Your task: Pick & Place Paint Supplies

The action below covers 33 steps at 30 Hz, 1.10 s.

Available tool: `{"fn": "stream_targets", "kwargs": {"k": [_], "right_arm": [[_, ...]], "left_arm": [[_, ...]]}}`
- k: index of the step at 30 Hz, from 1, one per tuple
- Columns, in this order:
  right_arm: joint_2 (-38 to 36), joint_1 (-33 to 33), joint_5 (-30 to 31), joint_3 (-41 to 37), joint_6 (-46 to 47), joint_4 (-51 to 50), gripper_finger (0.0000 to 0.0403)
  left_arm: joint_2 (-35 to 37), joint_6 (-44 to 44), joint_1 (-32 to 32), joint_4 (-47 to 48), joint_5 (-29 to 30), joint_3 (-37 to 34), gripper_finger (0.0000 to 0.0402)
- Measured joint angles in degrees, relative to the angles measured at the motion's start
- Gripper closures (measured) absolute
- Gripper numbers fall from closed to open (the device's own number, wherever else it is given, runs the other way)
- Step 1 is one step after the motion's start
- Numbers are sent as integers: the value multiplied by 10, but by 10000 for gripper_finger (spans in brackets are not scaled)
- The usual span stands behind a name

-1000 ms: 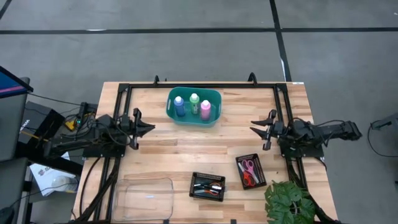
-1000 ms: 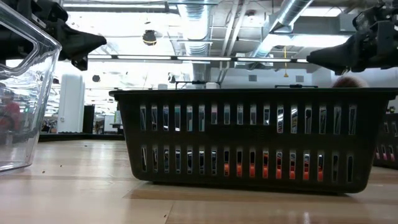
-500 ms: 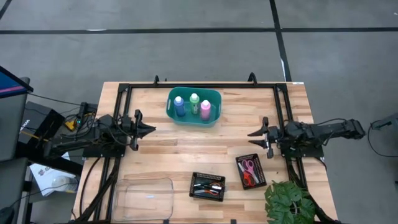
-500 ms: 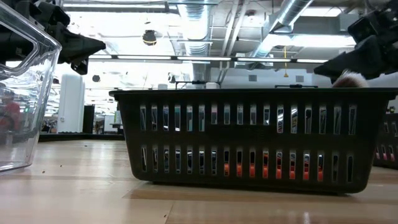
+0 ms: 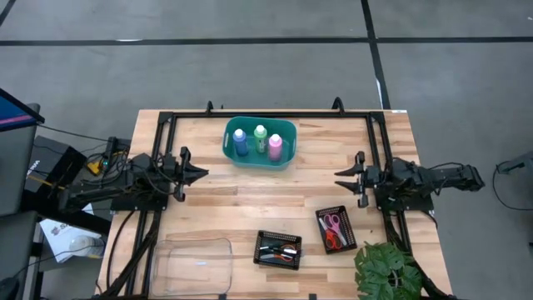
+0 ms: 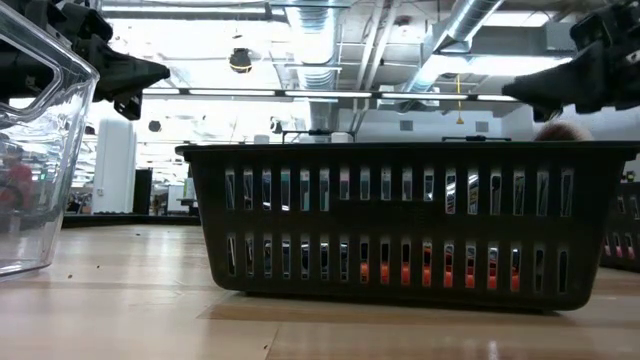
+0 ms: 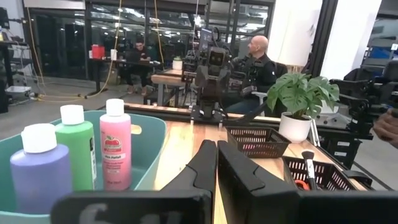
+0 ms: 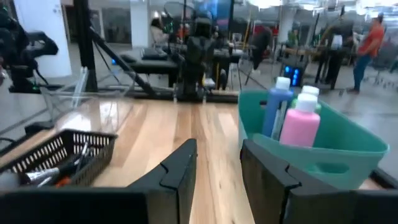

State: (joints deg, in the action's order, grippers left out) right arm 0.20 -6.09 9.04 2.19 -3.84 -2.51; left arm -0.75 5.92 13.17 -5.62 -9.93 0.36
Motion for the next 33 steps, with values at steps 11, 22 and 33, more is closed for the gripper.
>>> {"fn": "stream_targets", "kwargs": {"k": [11,22,33], "right_arm": [[0,-6,1,-18,-15,61,289],[6,-4,19,-18,-12,51,289],[6,-5,18,-18,-11,51,289]], "left_arm": [[0,1,0,0,0,0,396],[0,4,0,1,0,0,396],[0,4,0,1,0,0,396]]}}
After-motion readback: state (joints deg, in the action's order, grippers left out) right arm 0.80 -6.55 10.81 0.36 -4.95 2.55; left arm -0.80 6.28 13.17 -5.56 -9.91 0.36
